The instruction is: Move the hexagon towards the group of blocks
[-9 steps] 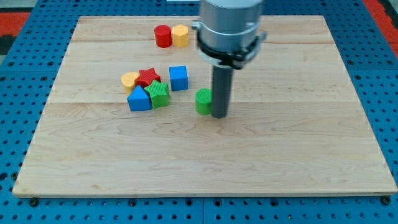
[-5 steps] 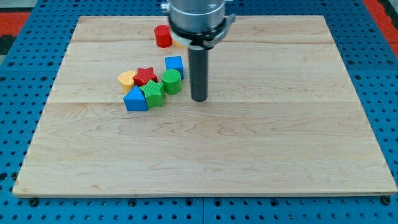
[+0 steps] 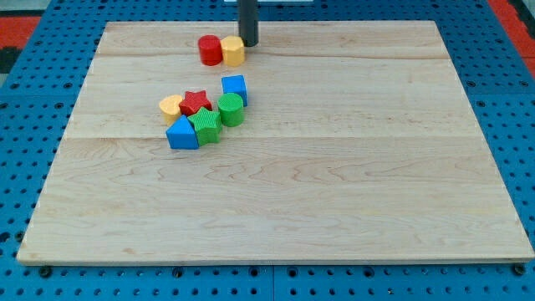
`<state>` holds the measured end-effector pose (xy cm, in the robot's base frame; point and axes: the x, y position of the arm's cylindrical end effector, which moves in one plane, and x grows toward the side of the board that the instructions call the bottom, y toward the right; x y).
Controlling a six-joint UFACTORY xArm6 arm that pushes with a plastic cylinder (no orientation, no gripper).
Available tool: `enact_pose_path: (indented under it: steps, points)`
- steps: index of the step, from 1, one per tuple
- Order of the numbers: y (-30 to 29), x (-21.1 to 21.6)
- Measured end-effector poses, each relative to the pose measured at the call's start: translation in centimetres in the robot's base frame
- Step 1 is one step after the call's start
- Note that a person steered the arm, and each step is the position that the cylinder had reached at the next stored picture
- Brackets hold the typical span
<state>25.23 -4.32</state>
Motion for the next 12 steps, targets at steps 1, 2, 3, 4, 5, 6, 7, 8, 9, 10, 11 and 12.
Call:
enact_pose_path:
  steps: [1, 2, 3, 4, 5, 6, 7, 8, 9, 10, 11, 12]
  points:
    - [-2.8, 1.7]
    - [-3.2, 0.0]
    - [-5.1, 2.6]
    - [-6.5, 6.8]
    - [-6.4, 8.4]
    - [-6.5, 8.4]
    - [-7.8, 8.6]
    - [-9.6, 9.8]
    - [-10.6, 9.8]
    - [-9.5, 9.8]
    - [-7.5, 10.2]
    - [-4.8, 10.4]
